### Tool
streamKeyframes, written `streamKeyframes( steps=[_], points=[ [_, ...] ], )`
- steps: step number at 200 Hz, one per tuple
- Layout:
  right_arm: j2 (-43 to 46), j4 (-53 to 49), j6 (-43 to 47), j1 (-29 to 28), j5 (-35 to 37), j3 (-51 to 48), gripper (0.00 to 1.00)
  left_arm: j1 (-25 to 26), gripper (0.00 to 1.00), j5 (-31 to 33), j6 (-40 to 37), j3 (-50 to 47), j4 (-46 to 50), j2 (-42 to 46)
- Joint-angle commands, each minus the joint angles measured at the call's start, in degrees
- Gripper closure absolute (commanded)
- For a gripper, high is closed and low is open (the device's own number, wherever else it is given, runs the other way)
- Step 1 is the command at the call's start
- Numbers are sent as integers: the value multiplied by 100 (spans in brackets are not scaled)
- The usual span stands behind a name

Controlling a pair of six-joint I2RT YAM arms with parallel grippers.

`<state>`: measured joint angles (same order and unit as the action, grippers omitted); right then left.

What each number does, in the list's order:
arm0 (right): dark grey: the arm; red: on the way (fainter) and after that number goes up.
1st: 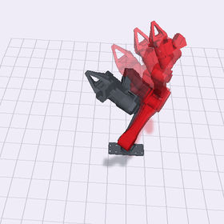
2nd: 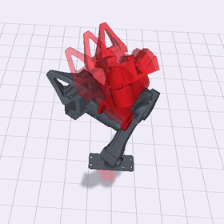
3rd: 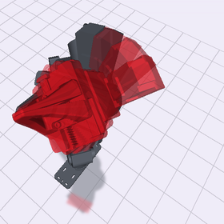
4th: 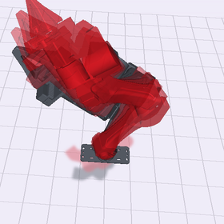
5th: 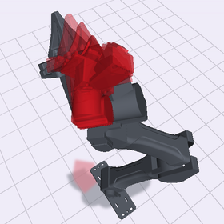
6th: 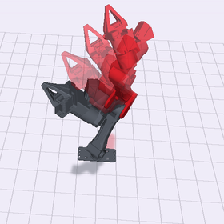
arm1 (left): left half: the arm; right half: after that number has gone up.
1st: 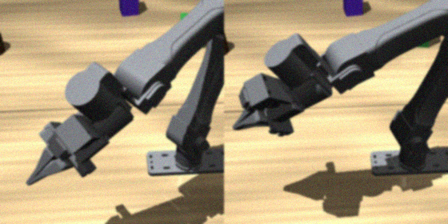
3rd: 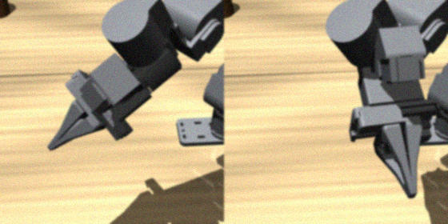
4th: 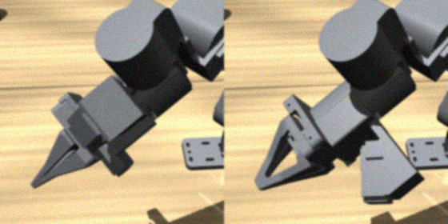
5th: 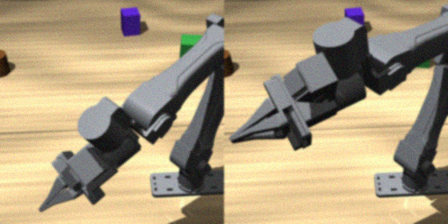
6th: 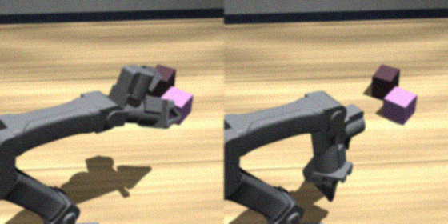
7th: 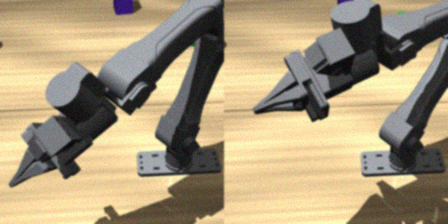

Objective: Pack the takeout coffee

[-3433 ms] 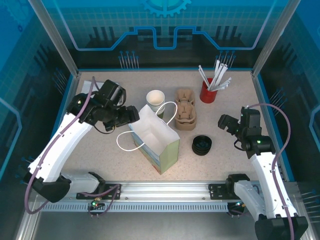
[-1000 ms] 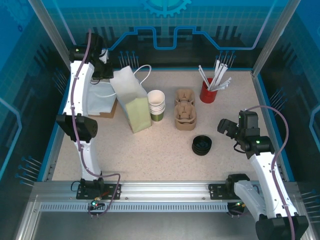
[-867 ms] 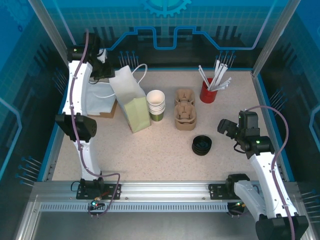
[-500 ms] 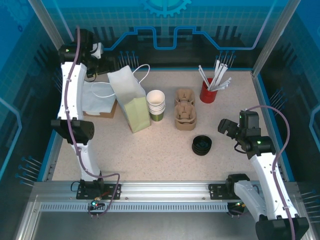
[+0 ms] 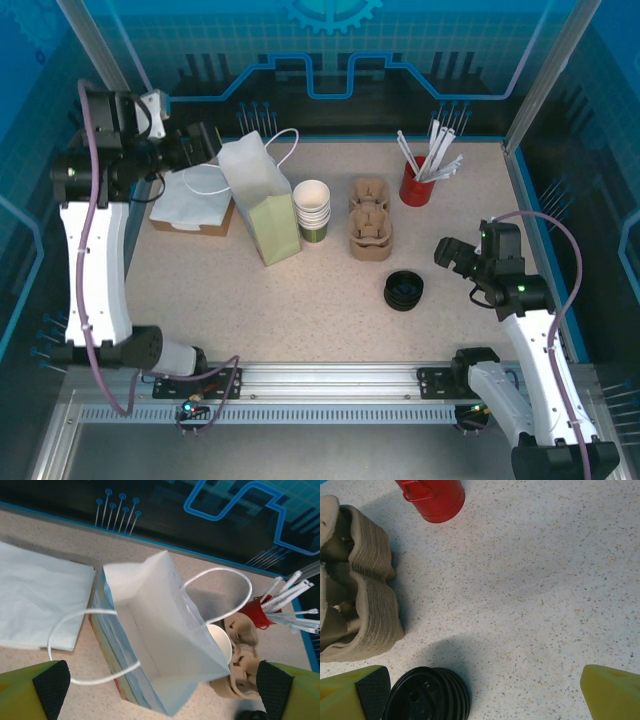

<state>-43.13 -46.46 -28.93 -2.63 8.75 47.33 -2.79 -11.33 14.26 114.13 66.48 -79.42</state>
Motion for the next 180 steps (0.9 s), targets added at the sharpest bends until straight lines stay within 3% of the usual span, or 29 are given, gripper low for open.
streamKeyframes(
  steps=[1,44,80,121,149,180],
  points=[
    [17,-24,50,-76,-184,247,0,278,1,-327,511,-777,-592,642],
    [-122,20,54,-105,-516,626,0,1210,1,-107,837,-1661,-554,1474],
    [-303,115,-101,-180,-935,920,0,1746,2,-390,1292,-2361,-702,1942],
    [-618,225,-288,-366,-1306,1168,0,2540,4,-855,1954,-3763,-1907,2265],
    [-825,216,-280,-516,-1260,1295,0,2994,4,-756,2151,-4398,-2640,2138],
    [-958,330,-292,-724,-1214,1306,0,3038,3,-358,2010,-4853,-3167,1960]
  ],
)
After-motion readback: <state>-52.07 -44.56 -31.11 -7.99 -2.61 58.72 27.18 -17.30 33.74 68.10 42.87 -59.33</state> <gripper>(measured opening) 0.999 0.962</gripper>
